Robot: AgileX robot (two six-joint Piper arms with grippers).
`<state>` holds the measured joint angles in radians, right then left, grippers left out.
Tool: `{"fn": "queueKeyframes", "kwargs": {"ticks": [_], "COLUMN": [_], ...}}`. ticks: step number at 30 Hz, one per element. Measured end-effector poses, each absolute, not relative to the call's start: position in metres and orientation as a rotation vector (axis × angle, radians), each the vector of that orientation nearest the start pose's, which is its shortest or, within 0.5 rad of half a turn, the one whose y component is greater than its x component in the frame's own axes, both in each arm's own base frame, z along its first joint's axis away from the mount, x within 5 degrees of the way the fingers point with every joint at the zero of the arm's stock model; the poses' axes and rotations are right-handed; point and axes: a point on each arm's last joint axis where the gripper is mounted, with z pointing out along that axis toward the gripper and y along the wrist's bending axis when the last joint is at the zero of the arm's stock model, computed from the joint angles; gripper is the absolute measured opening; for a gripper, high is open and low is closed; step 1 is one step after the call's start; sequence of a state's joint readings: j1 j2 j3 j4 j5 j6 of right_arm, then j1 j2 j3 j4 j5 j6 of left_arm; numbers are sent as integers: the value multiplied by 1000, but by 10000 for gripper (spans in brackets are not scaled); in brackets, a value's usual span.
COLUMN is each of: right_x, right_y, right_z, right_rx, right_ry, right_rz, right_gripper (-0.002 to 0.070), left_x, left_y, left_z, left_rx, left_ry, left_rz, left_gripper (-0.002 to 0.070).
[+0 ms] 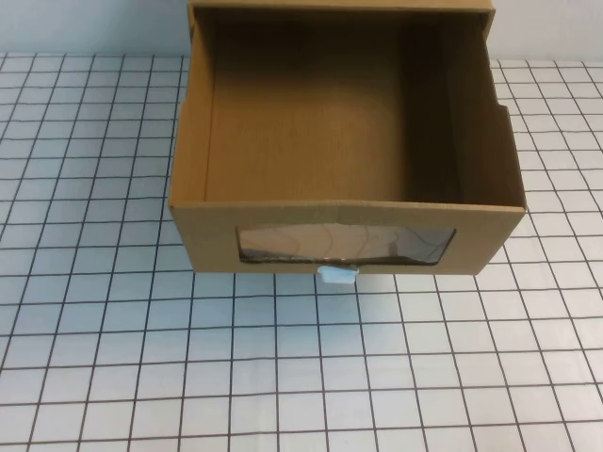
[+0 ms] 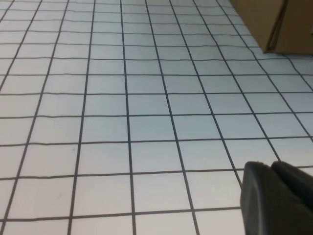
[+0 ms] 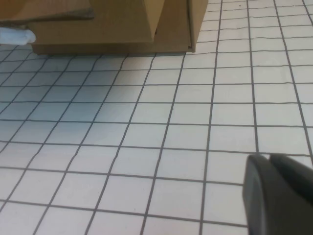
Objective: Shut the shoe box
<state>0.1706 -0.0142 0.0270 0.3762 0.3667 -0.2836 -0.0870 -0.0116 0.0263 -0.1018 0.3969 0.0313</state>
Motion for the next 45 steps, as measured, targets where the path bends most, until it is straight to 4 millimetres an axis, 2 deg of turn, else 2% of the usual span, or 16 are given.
{"fn": "queueKeyframes", "kwargs": {"ticks": [8,17,45], "right_x": [50,52,52], "right_y": [20,12,11], "right_z": [174,174,174], "right_rx": [-184,-130,-127], "right_ry": [1838,1841,1841], "right_rz": [282,113,110], "right_gripper": [-14,-14,-14], "left_x": [51,51,51], "left_y": [-8,-8,-8], "left_z": [170,170,169], "left_rx": [50,50,61], "left_ry": [1895,1895,1894], "left_rz": [-139,-139,-126], "left_gripper": [-5,-5,-5]}}
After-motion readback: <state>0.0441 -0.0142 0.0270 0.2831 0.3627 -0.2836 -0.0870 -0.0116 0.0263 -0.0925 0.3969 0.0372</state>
